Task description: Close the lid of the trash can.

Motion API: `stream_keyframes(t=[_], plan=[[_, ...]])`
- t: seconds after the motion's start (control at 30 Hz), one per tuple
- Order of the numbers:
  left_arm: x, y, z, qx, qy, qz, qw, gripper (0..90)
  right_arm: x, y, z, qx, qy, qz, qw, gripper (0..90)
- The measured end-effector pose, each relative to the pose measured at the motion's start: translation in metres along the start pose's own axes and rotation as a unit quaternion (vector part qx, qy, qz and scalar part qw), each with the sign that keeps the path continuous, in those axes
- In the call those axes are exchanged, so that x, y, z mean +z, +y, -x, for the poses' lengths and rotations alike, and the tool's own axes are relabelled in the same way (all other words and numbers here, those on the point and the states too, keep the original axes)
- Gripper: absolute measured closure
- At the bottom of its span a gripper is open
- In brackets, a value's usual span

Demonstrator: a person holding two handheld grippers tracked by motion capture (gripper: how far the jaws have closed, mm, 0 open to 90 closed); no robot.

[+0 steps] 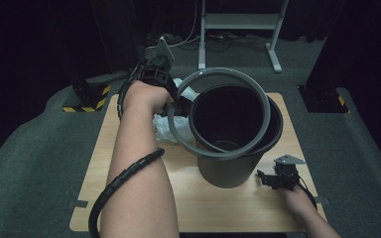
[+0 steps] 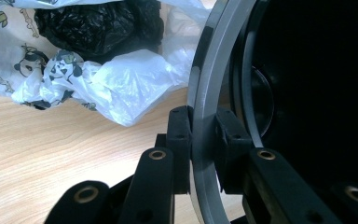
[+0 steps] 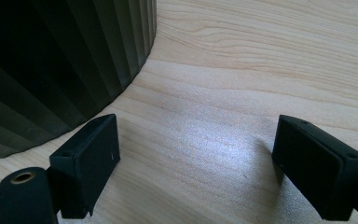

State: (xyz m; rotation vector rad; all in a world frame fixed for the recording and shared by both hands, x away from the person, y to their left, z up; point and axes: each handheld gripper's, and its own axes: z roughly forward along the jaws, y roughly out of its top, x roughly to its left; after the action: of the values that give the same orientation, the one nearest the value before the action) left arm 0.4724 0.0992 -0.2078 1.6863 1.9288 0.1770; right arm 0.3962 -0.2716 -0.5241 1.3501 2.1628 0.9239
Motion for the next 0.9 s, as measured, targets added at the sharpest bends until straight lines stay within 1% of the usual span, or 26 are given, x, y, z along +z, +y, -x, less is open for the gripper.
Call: stream_keyframes(t=[0.1, 0.13, 0.17, 0.2, 0.27, 0.37, 0.4, 0.43, 0.47, 0.53, 0.57, 0.67, 0.7, 0.8, 0.9], plan=[[0.002, 0.000, 0.003, -0.001, -0.001, 0.000, 1.0000, 77.7, 0.000, 0.000, 0.000, -0.001, 0.002, 0.000, 1.0000, 14.3], [0.002, 0.000, 0.003, 0.004, -0.001, -0.003, 1.0000, 77.7, 0.001, 0.001, 0.000, -0.001, 0.002, 0.000, 1.0000, 14.3], [0.003, 0.000, 0.004, 0.005, -0.003, -0.004, 1.0000, 77.7, 0.001, 0.001, 0.000, -0.002, 0.002, 0.000, 1.0000, 14.3], [0.004, -0.001, 0.006, 0.001, -0.002, -0.001, 1.0000, 77.7, 0.001, 0.001, 0.000, -0.003, 0.002, 0.000, 1.0000, 14.3], [0.005, 0.000, 0.008, 0.004, -0.004, -0.003, 1.0000, 77.7, 0.001, 0.001, 0.000, -0.005, 0.002, 0.000, 1.0000, 14.3], [0.007, 0.000, 0.012, 0.004, -0.006, -0.002, 1.0000, 77.7, 0.001, 0.001, 0.000, -0.005, 0.003, 0.000, 1.0000, 14.3], [0.007, 0.000, 0.012, 0.011, -0.004, -0.005, 0.9999, 77.7, 0.001, 0.001, 0.000, -0.005, 0.002, 0.000, 1.0000, 14.3], [0.008, 0.000, 0.013, 0.005, -0.005, -0.002, 1.0000, 77.7, 0.001, 0.001, 0.000, -0.005, 0.002, 0.000, 1.0000, 14.3], [0.008, 0.001, 0.014, 0.005, -0.002, -0.001, 1.0000, 77.7, 0.001, 0.001, 0.000, -0.005, 0.002, 0.000, 1.0000, 14.3], [0.007, 0.001, 0.014, 0.005, -0.002, -0.002, 1.0000, 77.7, 0.001, 0.001, 0.000, -0.005, 0.002, 0.000, 1.0000, 14.4], [0.006, 0.002, 0.014, 0.009, 0.000, -0.002, 1.0000, 77.7, 0.001, 0.001, 0.001, -0.007, 0.002, 0.001, 1.0000, 14.4], [0.005, 0.002, 0.015, 0.010, -0.002, 0.000, 1.0000, 77.7, 0.001, 0.001, 0.000, -0.004, 0.003, 0.000, 1.0000, 14.4], [0.006, 0.002, 0.016, 0.007, -0.003, 0.005, 1.0000, 77.7, 0.001, 0.001, 0.000, -0.004, 0.003, 0.000, 1.0000, 14.4], [0.006, 0.002, 0.017, 0.008, -0.005, 0.001, 1.0000, 77.7, 0.001, 0.001, 0.000, -0.004, 0.003, 0.000, 1.0000, 14.4], [0.007, 0.002, 0.017, 0.005, -0.007, 0.001, 1.0000, 77.7, 0.001, 0.001, 0.000, -0.004, 0.004, 0.000, 1.0000, 14.4]])
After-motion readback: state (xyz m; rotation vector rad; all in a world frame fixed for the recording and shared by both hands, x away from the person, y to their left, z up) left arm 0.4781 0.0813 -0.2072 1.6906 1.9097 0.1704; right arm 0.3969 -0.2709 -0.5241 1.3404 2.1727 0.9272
